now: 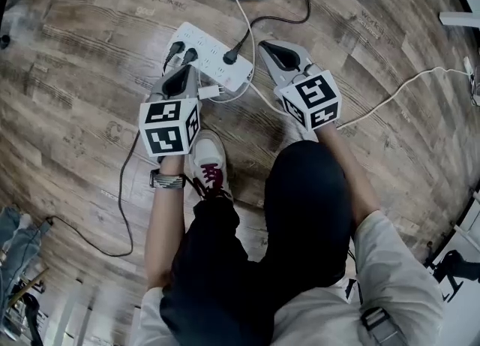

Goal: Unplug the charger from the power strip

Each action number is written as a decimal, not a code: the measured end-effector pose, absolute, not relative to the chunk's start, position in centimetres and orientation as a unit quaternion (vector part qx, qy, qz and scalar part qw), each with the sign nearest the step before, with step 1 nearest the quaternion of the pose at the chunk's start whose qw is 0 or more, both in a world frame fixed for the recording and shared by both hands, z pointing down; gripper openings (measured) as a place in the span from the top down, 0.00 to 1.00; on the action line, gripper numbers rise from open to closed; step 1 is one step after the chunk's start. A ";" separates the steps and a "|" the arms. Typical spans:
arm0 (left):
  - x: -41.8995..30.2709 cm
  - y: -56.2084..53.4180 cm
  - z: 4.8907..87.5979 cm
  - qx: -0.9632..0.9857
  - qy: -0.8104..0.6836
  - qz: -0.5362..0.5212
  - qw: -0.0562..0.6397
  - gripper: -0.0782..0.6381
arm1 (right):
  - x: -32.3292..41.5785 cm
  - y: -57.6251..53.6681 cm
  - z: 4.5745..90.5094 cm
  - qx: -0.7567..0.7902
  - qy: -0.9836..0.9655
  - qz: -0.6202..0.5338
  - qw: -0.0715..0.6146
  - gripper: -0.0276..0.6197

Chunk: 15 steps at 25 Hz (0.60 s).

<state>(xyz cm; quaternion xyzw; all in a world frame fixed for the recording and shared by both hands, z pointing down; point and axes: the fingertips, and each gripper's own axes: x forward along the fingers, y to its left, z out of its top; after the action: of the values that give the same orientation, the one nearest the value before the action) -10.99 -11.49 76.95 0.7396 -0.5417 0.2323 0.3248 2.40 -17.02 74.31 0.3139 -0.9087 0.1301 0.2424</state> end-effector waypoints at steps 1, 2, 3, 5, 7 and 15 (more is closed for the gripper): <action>-10.9 -12.1 76.5 0.743 -0.543 0.231 0.314 0.88 | 2.6 -17.5 73.6 0.321 -0.907 0.125 0.240 0.95; -10.7 -12.7 75.9 0.748 -0.544 0.232 0.301 0.88 | 2.8 -17.8 72.7 0.328 -0.907 0.118 0.237 0.95; -10.6 -13.3 75.3 0.754 -0.544 0.232 0.287 0.88 | 2.8 -18.2 71.8 0.333 -0.907 0.108 0.233 0.95; -10.2 -14.6 73.6 0.765 -0.546 0.224 0.256 0.88 | 2.7 -19.0 69.7 0.339 -0.910 0.085 0.222 0.95; -10.0 -16.0 71.4 0.774 -0.552 0.212 0.226 0.88 | 2.5 -19.9 67.4 0.345 -0.913 0.066 0.207 0.95; -10.2 -19.4 62.4 0.785 -0.571 0.186 0.153 0.88 | 2.3 -23.4 56.3 0.373 -0.917 0.019 0.139 0.95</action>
<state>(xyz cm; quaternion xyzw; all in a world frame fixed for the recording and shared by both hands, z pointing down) -10.17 -19.38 62.42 0.7850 -0.5708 0.1856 0.1532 2.35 -23.39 56.28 0.3734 -0.9171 0.0187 0.1386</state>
